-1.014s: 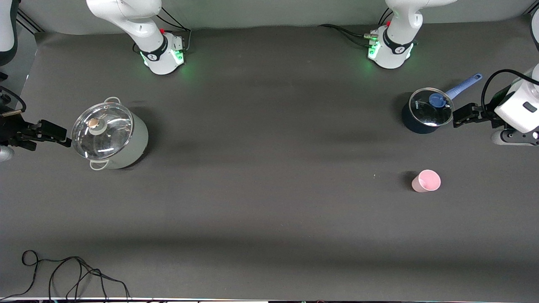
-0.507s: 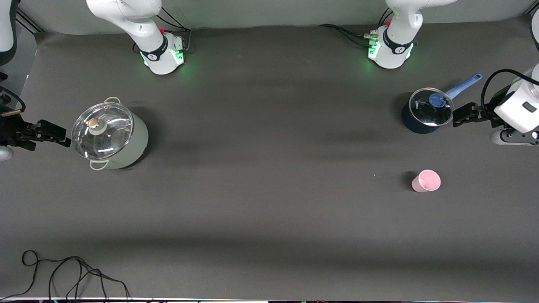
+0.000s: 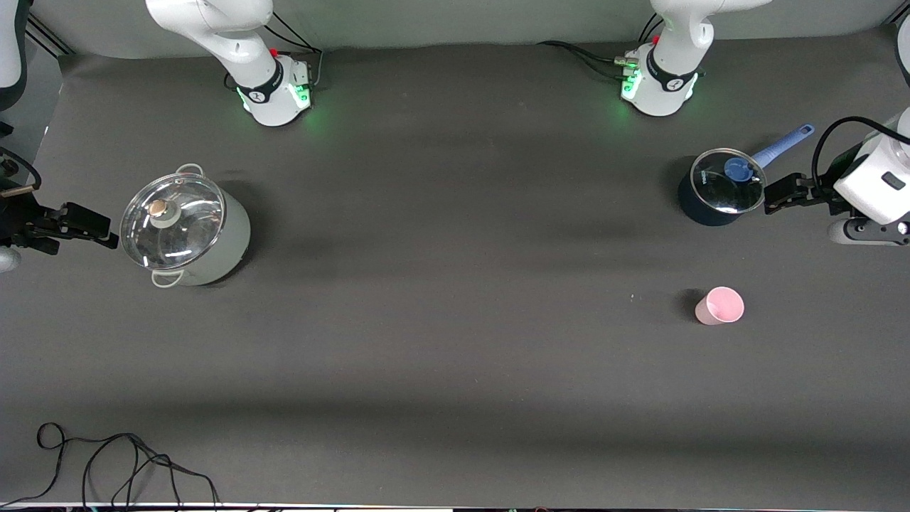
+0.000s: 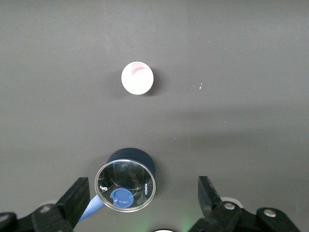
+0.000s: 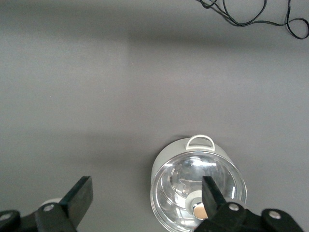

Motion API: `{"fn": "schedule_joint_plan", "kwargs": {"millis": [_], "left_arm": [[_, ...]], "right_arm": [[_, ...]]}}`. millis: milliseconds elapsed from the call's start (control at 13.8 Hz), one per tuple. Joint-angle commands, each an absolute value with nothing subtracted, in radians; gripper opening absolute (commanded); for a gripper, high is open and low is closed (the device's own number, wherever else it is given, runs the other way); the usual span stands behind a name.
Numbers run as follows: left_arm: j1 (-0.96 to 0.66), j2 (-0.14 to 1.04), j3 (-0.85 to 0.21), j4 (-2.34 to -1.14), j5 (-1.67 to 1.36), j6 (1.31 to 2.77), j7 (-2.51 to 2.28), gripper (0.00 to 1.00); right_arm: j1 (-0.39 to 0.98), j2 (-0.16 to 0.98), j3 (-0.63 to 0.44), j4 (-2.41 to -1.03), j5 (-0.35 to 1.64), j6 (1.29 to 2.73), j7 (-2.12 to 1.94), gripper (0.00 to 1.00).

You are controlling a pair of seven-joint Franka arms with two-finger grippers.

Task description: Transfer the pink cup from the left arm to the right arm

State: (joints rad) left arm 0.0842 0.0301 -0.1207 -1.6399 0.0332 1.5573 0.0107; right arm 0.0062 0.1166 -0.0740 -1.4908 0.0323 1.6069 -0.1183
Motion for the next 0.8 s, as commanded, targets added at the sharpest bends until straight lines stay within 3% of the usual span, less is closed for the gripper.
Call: {"fn": "schedule_joint_plan", "kwargs": {"millis": [0, 290, 724], "left_arm": [[0.074, 0.037, -0.110, -1.624, 0.044, 1.537, 0.047, 1.00], [0.099, 0.040, -0.109, -1.618, 0.046, 1.528, 0.105, 1.00], [0.281, 0.086, -0.110, -1.602, 0.029, 1.586, 0.712, 0.99]], "right_arm": [[0.006, 0.120, -0.078, -1.471, 0.031, 1.591, -0.133, 1.00], [0.006, 0.126, -0.078, -1.450, 0.029, 1.591, -0.137, 0.99], [0.005, 0.129, -0.078, -1.451, 0.029, 1.591, -0.144, 0.99]]}}
